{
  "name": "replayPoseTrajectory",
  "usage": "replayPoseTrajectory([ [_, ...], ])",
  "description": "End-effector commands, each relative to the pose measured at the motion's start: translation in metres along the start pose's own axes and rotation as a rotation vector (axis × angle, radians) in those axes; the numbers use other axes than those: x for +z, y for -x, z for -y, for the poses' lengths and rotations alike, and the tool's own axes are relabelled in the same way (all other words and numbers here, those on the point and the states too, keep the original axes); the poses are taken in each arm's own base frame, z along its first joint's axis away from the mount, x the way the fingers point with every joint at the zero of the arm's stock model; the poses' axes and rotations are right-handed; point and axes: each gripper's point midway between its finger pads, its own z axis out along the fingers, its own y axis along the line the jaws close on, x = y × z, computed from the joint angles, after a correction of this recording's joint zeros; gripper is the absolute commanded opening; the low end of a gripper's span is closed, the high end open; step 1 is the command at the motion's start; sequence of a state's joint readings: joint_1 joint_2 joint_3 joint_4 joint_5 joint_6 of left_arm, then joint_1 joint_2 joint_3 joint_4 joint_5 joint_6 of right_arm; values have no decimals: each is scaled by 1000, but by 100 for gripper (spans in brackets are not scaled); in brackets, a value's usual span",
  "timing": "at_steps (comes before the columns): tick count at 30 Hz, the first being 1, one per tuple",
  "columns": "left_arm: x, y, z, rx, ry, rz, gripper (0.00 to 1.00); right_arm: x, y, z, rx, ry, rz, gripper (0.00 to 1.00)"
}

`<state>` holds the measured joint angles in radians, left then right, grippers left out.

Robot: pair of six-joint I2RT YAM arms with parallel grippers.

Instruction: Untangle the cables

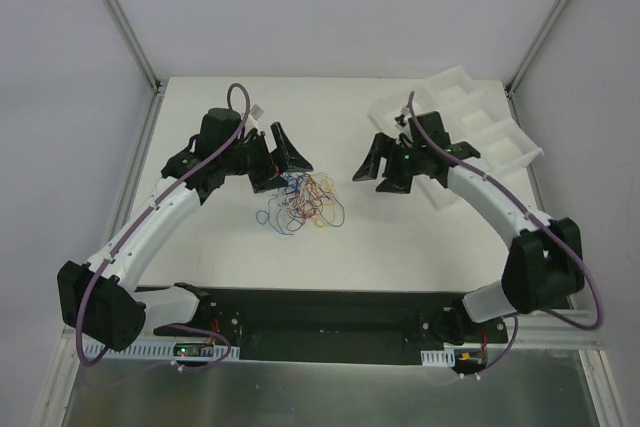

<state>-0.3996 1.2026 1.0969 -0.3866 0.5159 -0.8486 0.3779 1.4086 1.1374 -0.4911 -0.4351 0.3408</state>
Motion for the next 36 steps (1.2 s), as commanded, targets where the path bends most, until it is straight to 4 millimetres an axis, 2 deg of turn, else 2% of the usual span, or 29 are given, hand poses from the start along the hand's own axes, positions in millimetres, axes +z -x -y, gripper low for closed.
replayPoseTrajectory([
  [1, -1, 0, 14, 48, -43, -36, 88, 48, -1, -26, 57, 126, -67, 73],
  [3, -3, 1, 14, 60, -33, -32, 88, 69, -14, -28, 59, 135, -132, 64],
  [5, -4, 1, 14, 65, -28, -32, 88, 81, -28, -34, 25, 149, -177, 60],
  [7, -3, 0, 11, 69, -20, -36, 88, 91, -47, -34, -29, 143, -222, 57],
  [9, -3, 0, 10, 79, -15, -40, 88, 99, -61, -25, -100, 103, -238, 57],
  [11, -1, 0, 9, 82, -9, -47, 88, 107, -66, -14, -136, 70, -239, 57],
  [15, 0, -1, 8, 84, -4, -64, 86, 122, -69, 3, -187, 22, -264, 47],
  [19, 2, -3, 5, 69, 7, -72, 86, 132, -66, 8, -228, 3, -275, 44],
  [21, 3, -6, 3, 63, 9, -82, 85, 135, -64, 8, -241, 8, -272, 43],
  [26, 6, -10, 1, 60, 29, -101, 84, 137, -60, -10, -282, 92, -240, 40],
  [29, 9, -11, -5, 61, 60, -107, 83, 138, -56, -18, -304, 126, -225, 28],
  [32, 14, -11, -13, 69, 105, -111, 84, 137, -55, -24, -308, 144, -231, 0],
  [34, 16, -7, -18, 84, 154, -114, 84, 126, -58, -31, -301, 161, -249, 1],
  [36, 23, -5, -28, 99, 206, -139, 81, 106, -59, -43, -316, 200, -241, 0],
])
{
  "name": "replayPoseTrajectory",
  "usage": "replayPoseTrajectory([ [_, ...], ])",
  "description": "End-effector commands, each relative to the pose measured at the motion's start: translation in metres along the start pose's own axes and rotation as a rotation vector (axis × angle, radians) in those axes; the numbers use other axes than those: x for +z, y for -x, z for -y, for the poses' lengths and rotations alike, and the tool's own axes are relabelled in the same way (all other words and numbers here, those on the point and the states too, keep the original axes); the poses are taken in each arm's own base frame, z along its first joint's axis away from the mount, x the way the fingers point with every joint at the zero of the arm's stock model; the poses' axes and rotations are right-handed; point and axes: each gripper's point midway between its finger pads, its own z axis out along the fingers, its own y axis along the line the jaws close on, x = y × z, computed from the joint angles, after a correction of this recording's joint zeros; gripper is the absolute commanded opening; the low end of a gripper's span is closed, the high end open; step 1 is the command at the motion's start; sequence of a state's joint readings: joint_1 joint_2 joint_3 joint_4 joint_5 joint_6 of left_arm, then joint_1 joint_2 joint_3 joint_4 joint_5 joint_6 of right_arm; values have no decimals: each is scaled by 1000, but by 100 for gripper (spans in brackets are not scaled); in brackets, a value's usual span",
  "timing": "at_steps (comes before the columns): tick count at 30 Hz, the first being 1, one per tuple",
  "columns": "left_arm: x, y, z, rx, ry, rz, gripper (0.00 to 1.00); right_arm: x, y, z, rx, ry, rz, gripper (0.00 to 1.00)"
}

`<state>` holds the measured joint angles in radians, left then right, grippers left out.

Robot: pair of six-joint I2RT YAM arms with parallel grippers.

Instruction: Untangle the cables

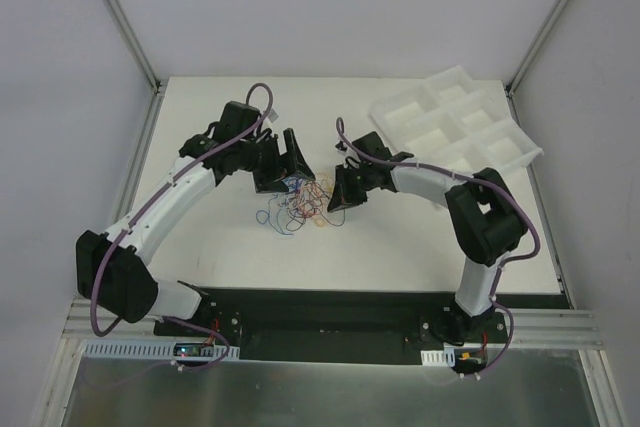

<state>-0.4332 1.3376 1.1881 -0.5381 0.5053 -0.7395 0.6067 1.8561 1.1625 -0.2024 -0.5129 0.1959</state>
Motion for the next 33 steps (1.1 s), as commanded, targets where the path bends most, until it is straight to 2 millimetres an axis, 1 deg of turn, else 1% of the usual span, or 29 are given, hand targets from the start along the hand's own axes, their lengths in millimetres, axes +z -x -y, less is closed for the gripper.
replayPoseTrajectory([
  [1, 8, 10, -9, 76, 91, -31, 78, -45, 10, -51, -110, 136, 69, 0],
  [3, 23, 10, -15, 84, 106, -93, 76, -60, 2, -63, -132, 186, 65, 0],
  [5, 40, 7, -22, 63, 109, -169, 77, -70, -6, -75, -137, 251, 41, 0],
  [7, 58, 4, -28, 45, 116, -228, 78, -80, -10, -85, -145, 295, 37, 0],
  [8, 69, 2, -36, 37, 137, -257, 78, -85, -11, -88, -152, 302, 47, 0],
  [11, 94, -1, -56, 24, 191, -305, 79, -103, -6, -97, -173, 314, 95, 0],
  [14, 117, -14, -81, -11, 251, -375, 79, -128, 5, -114, -181, 344, 150, 0],
  [15, 124, -17, -92, -9, 286, -389, 78, -139, 8, -120, -185, 351, 167, 0],
  [17, 129, -22, -118, -33, 364, -400, 75, -167, 17, -136, -212, 366, 221, 0],
  [19, 127, -24, -139, -41, 427, -395, 72, -206, 26, -157, -267, 376, 300, 0],
  [20, 124, -24, -148, -45, 450, -389, 71, -225, 29, -165, -290, 378, 339, 0],
  [21, 120, -23, -156, -47, 472, -379, 71, -247, 33, -176, -318, 386, 386, 0],
  [22, 115, -21, -164, -49, 496, -368, 71, -268, 37, -185, -340, 391, 433, 1],
  [24, 103, -18, -182, -72, 534, -349, 71, -316, 43, -208, -388, 406, 553, 0],
  [25, 95, -15, -194, -105, 553, -335, 71, -343, 45, -221, -418, 415, 623, 0],
  [27, 82, -13, -210, -147, 570, -320, 71, -385, 45, -238, -461, 414, 742, 0],
  [29, 69, -11, -223, -175, 577, -301, 71, -422, 45, -251, -499, 406, 852, 0],
  [30, 63, -9, -230, -190, 583, -290, 71, -438, 42, -258, -523, 406, 897, 0],
  [31, 57, -8, -235, -204, 588, -279, 71, -448, 40, -262, -537, 406, 926, 1],
  [33, 46, -4, -242, -208, 596, -254, 71, -459, 40, -265, -539, 396, 960, 0],
])
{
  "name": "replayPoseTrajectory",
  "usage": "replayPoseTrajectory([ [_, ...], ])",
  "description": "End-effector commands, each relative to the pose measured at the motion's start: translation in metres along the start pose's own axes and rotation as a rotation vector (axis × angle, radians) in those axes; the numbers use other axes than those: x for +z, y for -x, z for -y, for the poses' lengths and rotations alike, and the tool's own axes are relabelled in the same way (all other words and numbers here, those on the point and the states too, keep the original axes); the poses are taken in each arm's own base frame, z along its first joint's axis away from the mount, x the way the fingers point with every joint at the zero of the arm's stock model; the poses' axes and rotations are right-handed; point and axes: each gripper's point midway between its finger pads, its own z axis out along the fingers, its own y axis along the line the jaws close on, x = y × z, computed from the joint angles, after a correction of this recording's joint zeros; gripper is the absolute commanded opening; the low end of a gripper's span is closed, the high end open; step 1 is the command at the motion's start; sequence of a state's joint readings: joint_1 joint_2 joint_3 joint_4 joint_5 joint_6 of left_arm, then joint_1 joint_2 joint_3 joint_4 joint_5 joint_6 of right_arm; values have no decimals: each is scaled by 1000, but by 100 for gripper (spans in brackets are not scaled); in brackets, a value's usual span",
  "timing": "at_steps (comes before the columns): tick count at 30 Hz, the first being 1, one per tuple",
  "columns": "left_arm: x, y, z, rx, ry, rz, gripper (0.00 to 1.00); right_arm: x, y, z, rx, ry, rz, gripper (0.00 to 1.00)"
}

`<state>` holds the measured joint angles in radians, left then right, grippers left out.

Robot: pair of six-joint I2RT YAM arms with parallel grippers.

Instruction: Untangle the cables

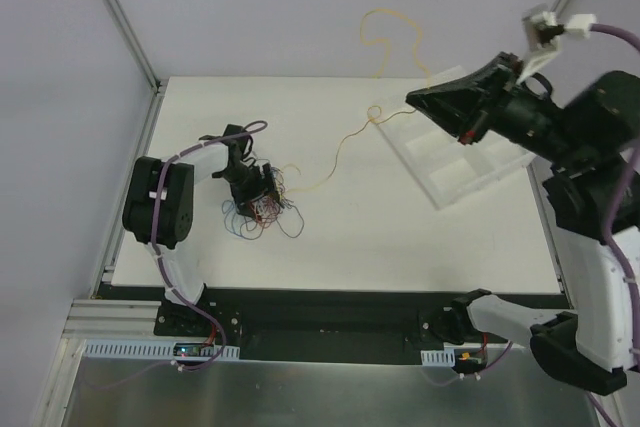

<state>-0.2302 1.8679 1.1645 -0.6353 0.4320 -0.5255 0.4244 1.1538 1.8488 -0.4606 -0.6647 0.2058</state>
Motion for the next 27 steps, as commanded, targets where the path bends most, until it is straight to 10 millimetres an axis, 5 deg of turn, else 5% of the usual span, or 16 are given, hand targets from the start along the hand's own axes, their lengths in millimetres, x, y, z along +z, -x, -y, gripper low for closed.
replayPoseTrajectory([
  [1, -10, 9, -62, 13, 175, 75, 71, -15, 23, -11, -25, -37, 70, 0],
  [6, -26, 16, -64, 32, 175, 129, 72, -18, 27, -11, -29, -53, 89, 0],
  [10, -39, 16, -50, 49, 116, 160, 75, -14, 14, 14, 11, -136, 44, 0],
  [19, -123, 19, 28, 176, -160, 356, 92, -7, -44, 94, 174, -349, -81, 0],
  [27, -188, 1, 87, 280, -390, 423, 92, -4, -66, 127, 194, -398, -156, 0],
])
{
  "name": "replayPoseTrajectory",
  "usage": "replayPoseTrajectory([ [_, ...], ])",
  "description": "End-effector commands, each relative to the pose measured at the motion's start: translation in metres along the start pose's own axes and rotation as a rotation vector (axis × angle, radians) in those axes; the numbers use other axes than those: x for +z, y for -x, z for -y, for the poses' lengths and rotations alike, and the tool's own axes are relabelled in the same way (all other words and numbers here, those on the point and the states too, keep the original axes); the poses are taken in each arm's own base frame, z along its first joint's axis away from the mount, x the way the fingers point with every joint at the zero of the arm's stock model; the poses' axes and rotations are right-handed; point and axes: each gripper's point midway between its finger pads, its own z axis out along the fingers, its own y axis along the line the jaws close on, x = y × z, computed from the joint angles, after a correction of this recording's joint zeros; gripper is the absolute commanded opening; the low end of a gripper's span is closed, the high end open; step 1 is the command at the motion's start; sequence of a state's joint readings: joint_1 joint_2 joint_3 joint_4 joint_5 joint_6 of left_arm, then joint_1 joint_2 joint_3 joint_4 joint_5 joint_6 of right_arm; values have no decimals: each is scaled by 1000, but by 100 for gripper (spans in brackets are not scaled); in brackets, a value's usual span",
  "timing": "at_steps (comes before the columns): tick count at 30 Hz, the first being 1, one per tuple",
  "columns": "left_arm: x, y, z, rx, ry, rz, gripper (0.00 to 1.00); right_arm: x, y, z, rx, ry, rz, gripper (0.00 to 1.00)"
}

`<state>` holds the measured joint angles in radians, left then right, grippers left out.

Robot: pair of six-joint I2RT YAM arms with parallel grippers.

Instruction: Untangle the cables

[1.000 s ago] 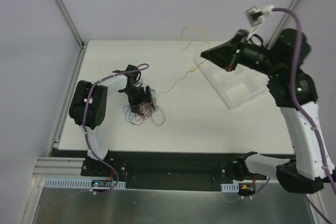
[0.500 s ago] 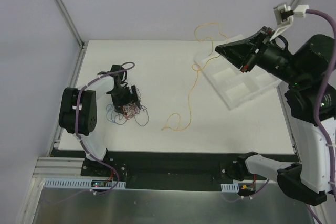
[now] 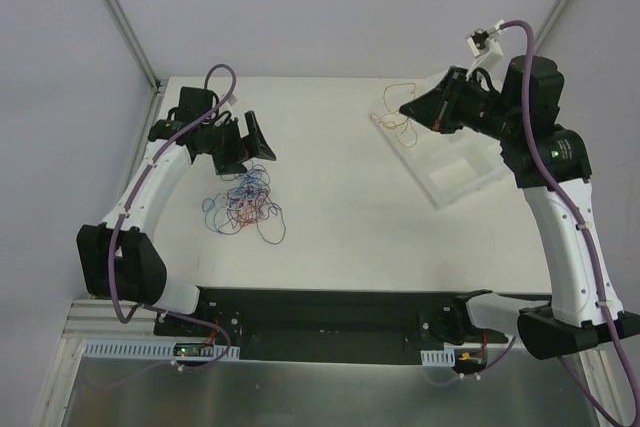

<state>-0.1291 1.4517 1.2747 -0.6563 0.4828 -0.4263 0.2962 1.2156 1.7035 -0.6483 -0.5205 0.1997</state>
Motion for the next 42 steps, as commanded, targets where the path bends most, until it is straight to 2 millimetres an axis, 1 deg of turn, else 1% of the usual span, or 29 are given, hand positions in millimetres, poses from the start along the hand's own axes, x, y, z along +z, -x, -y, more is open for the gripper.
replayPoseTrajectory([
  [1, -30, 4, 43, 17, -151, 16, 91, 1, 1, 8, -23, -14, 3, 0],
  [3, -34, 4, 54, 29, -174, 17, 91, 4, 2, 15, -15, -29, -1, 0],
  [5, -30, -1, 65, 40, -190, -6, 90, 8, 0, 27, -14, -68, -2, 0],
  [7, -19, -9, 77, 36, -213, -64, 89, 9, 3, 44, 13, -150, 8, 0],
  [9, -13, -16, 96, 69, -251, -112, 89, 9, 8, 53, 53, -179, 6, 0],
  [12, -3, -21, 120, 201, -273, -123, 90, 12, 10, 62, 95, -189, -2, 1],
  [14, -2, -20, 130, 208, -305, -144, 90, 12, 15, 65, 150, -188, 1, 0],
  [16, 5, -18, 134, 181, -313, -168, 89, 9, 19, 71, 181, -202, 15, 0],
  [17, 10, -19, 134, 176, -315, -183, 88, 8, 19, 75, 185, -215, 22, 0],
  [19, 15, -15, 134, 180, -313, -188, 85, 5, 24, 84, 189, -254, 46, 0],
  [21, 14, -13, 132, 180, -304, -178, 85, 1, 33, 92, 190, -284, 75, 0],
  [24, 14, -23, 126, 174, -292, -193, 87, -6, 53, 102, 195, -314, 120, 1],
  [25, 15, -26, 123, 175, -289, -200, 88, -8, 61, 109, 207, -329, 134, 0],
  [26, 13, -30, 122, 181, -291, -203, 89, -10, 67, 109, 216, -327, 140, 0],
  [28, 7, -35, 121, 211, -299, -196, 91, -20, 83, 128, 262, -361, 179, 0],
  [29, 4, -36, 121, 230, -300, -186, 94, -25, 88, 135, 277, -374, 193, 1],
  [31, 1, -36, 117, 259, -285, -163, 96, -35, 95, 150, 302, -410, 216, 0],
  [34, 4, -33, 112, 281, -265, -154, 96, -50, 101, 168, 313, -459, 244, 0],
  [37, 8, -30, 115, 271, -266, -166, 96, -57, 99, 181, 311, -500, 243, 0],
  [39, 9, -27, 116, 279, -266, -163, 96, -59, 92, 193, 301, -534, 225, 1],
  [42, 8, -24, 113, 294, -247, -153, 96, -61, 77, 216, 307, -600, 184, 1],
])
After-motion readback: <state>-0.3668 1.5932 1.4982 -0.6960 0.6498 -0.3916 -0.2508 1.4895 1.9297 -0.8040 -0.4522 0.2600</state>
